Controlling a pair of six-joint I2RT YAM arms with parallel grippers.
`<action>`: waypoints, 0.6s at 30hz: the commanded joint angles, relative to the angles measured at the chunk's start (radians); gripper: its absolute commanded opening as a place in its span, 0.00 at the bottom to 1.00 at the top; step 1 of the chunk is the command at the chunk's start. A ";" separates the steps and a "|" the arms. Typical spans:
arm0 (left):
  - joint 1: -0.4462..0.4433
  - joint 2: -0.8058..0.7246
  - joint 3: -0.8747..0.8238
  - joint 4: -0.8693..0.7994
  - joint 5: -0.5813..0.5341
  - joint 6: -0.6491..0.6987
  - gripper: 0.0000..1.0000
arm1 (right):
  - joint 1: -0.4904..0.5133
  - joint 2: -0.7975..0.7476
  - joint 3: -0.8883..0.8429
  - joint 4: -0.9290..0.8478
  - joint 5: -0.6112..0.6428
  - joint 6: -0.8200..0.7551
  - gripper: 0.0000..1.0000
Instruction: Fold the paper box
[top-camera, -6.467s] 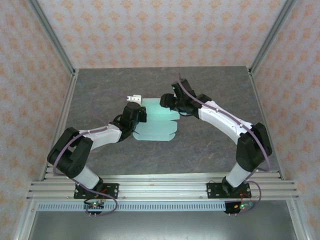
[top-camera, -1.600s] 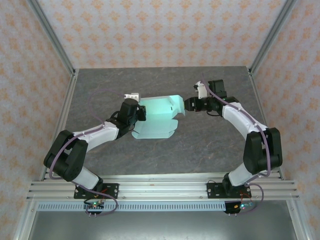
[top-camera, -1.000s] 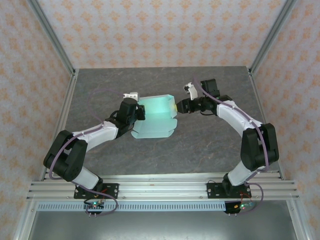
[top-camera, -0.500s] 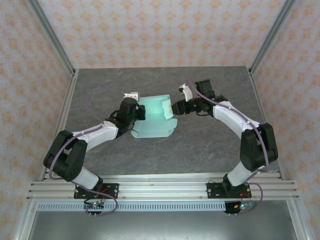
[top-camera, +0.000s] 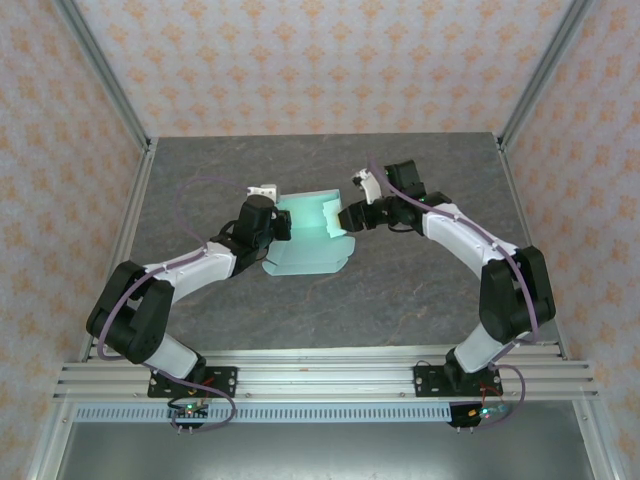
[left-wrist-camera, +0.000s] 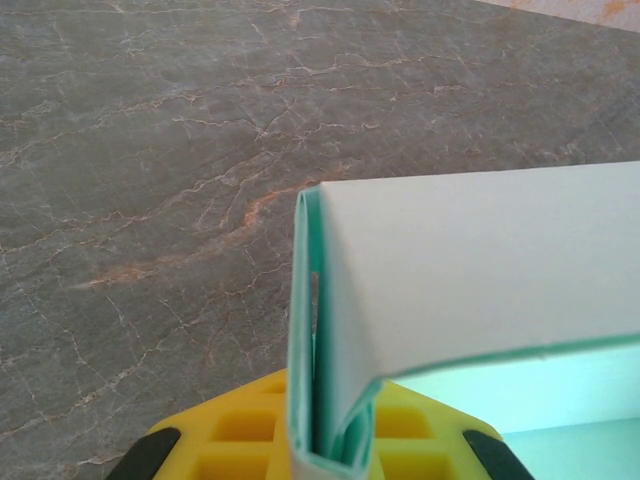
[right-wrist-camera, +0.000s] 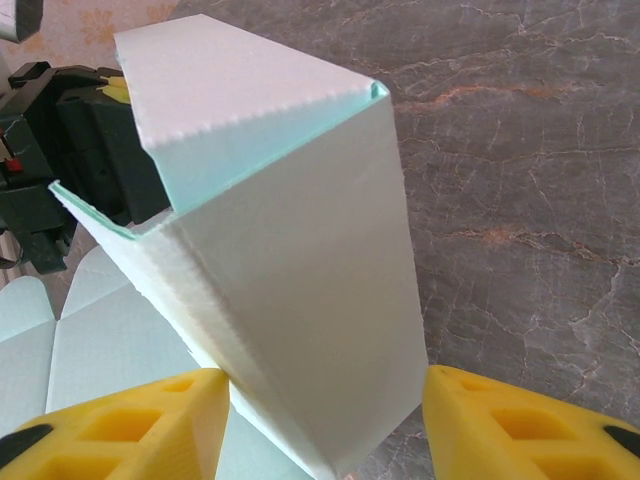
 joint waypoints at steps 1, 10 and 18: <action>-0.017 -0.043 0.030 0.012 0.041 0.001 0.00 | 0.039 -0.006 0.044 0.042 0.073 -0.005 0.54; -0.023 -0.046 0.034 0.006 0.042 0.001 0.00 | 0.117 0.006 0.084 0.037 0.373 0.033 0.40; -0.034 -0.052 0.035 0.002 0.041 0.001 0.00 | 0.182 0.012 0.083 0.050 0.655 0.108 0.33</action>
